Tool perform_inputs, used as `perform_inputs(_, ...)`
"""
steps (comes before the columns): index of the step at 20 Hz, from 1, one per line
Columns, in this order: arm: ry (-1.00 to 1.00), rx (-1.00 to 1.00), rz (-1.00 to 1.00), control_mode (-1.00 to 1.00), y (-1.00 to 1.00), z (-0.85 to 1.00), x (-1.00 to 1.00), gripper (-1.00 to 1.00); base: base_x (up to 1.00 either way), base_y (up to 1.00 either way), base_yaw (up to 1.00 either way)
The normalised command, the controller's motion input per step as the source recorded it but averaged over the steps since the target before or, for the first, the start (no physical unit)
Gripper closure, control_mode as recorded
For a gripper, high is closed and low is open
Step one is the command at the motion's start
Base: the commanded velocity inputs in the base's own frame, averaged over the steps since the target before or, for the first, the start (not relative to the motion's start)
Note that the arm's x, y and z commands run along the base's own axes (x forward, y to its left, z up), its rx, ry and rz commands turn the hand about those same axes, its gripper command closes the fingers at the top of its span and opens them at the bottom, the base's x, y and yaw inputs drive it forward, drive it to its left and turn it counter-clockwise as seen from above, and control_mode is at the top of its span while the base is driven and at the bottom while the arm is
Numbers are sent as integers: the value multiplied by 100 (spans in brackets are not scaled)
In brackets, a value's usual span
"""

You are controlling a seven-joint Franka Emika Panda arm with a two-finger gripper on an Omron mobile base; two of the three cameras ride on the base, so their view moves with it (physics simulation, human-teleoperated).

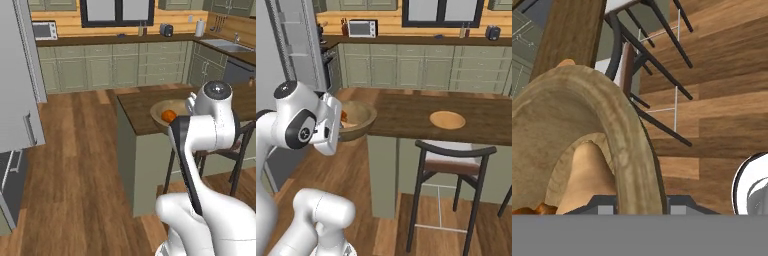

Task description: Pick the chicken drumstick and squash from their plates and place them in the bowl. Then put the bowl in the fridge.

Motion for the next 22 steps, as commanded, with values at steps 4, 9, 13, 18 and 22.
perform_inputs(4,0,0,0,100,0,0,0,100,3,40,2)
perform_inputs(9,0,0,0,100,0,0,0,100,31,67,2)
perform_inputs(13,0,0,0,100,0,0,0,100,50,41,2)
perform_inputs(18,0,0,0,100,0,0,0,100,70,3,0)
perform_inputs(22,0,0,0,100,0,0,0,100,51,34,6)
